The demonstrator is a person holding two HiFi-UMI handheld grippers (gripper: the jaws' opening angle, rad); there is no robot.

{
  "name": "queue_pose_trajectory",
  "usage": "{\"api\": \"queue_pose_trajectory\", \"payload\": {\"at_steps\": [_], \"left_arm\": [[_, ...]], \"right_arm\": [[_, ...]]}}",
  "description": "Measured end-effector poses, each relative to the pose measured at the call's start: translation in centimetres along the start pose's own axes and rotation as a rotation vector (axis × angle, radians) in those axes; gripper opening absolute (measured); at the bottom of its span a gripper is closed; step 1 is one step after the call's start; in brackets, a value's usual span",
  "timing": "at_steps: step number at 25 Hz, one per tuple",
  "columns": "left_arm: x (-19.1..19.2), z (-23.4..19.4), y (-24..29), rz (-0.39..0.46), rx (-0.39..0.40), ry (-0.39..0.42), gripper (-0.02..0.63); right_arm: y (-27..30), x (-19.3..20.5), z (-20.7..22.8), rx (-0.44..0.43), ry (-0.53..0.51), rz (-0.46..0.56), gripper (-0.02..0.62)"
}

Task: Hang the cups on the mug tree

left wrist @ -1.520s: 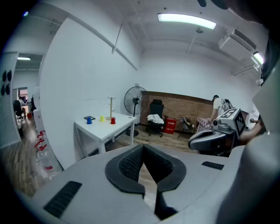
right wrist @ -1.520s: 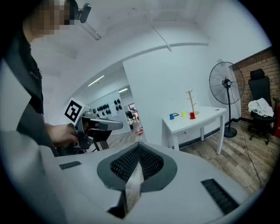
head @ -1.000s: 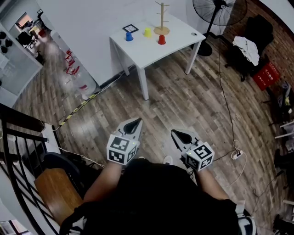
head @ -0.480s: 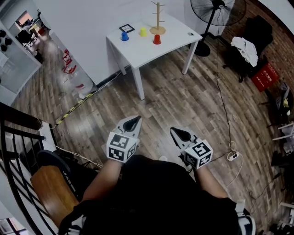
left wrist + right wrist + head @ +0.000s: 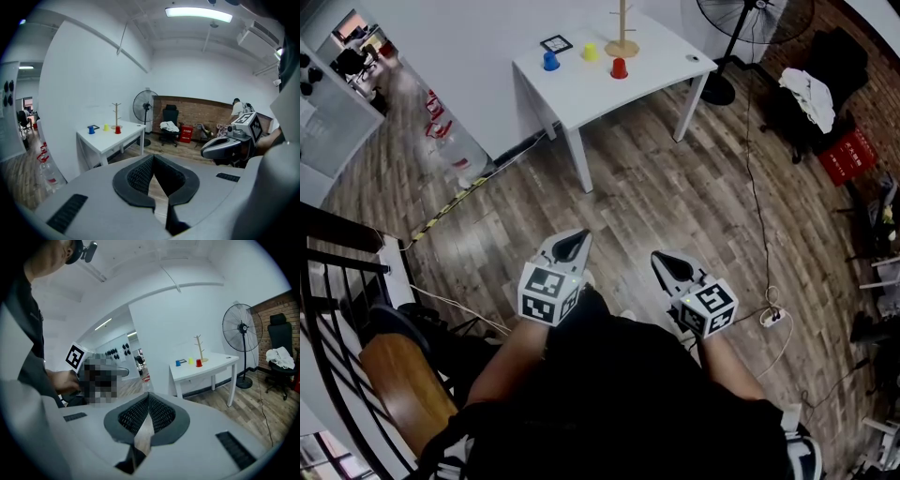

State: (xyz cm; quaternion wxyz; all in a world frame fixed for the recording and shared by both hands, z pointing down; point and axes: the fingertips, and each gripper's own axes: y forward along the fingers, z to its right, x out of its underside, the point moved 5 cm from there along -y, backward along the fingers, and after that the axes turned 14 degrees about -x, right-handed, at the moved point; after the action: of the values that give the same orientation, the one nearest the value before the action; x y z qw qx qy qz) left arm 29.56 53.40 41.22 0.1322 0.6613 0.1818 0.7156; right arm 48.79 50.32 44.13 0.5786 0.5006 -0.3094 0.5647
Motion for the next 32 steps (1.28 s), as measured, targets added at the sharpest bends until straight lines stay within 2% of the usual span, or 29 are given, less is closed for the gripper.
{"api": "queue_pose_trajectory", "payload": {"at_steps": [6, 12, 22, 27, 32], "left_arm": [[-1.0, -2.4, 4.0, -0.004, -0.006, -0.022, 0.017], [-2.8, -6.9, 10.3, -0.007, 0.014, -0.046, 0.017], [-10.2, -18.7, 19.7, 0.06, 0.021, -0.049, 0.017], [-11.6, -24.6, 23.1, 0.069, 0.006, -0.061, 0.017], [-11.7, -28.4, 25.6, 0.062, 0.012, -0.056, 0.017]], "right_arm": [[2.5, -1.2, 3.8, -0.005, 0.003, -0.013, 0.006], [6.8, -2.9, 8.6, 0.007, 0.003, -0.05, 0.006], [17.4, -12.4, 16.6, 0.04, -0.055, -0.067, 0.006], [22.9, -15.4, 19.9, 0.041, -0.079, -0.081, 0.006], [26.9, -17.1, 21.8, 0.056, -0.087, -0.068, 0.006]]}}
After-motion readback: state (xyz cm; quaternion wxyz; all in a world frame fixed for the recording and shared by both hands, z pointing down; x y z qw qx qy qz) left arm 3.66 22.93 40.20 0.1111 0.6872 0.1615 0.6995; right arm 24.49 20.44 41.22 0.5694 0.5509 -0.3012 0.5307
